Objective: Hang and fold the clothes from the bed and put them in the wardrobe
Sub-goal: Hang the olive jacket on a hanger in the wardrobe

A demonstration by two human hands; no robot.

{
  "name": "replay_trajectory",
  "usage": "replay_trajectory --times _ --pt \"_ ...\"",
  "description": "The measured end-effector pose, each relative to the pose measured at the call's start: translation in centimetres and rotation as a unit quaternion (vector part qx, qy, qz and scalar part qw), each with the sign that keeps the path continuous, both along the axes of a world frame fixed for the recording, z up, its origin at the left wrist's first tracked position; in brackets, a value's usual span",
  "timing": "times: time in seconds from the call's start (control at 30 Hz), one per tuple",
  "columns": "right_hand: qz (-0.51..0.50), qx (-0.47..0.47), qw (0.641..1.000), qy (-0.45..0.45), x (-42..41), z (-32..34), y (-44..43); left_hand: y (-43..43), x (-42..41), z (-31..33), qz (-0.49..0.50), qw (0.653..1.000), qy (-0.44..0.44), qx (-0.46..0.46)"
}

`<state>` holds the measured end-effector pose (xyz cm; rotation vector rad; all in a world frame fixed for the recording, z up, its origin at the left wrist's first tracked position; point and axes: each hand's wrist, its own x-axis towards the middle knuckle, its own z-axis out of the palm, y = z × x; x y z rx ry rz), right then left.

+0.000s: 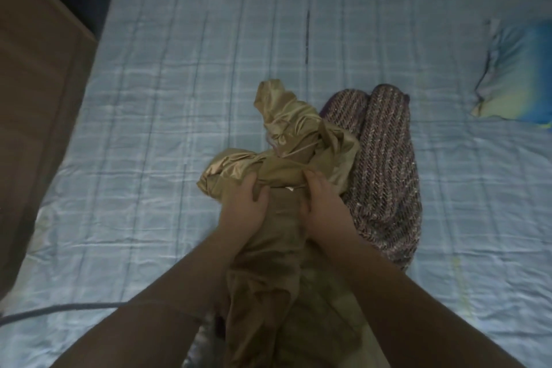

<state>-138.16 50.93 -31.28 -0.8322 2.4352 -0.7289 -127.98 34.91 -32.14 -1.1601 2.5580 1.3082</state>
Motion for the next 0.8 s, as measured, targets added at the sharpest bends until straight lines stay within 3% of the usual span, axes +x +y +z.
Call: replay_trajectory --times 0.1,0.33,0.4,0.5,0.63,0.73,0.8 --pt "-0.051 -0.072 0.996 0.018 1.3 3.3 -0.1 -1.3 3.0 4.0 -0.006 1.000 0.019 -0.008" --pt "-0.204 -0.134 0.970 -0.002 3.4 6.7 -2.1 -1.8 12.8 7.9 -0.071 0.997 -0.002 -0.035" --pt "-0.203 -0.092 0.974 -0.029 3.1 6.5 -3.3 -1.1 15.7 7.8 -0.081 0.996 -0.017 -0.037" --pt "-0.170 0.043 0.980 -0.090 2.9 4.8 -4.1 -0.6 18.9 7.5 -0.079 0.995 -0.011 -0.053" --pt "-0.155 0.095 0.964 -0.195 4.7 2.4 -3.5 -0.4 21.5 7.8 -0.101 0.990 -0.007 -0.099" --pt "-0.223 0.048 0.947 -0.226 6.2 2.9 -2.1 -0.9 23.1 8.0 -0.092 0.990 -0.020 -0.101" --pt "-0.348 -0.055 0.888 -0.295 7.4 4.2 -0.8 -0.8 23.5 8.4 -0.100 0.989 -0.018 -0.112"
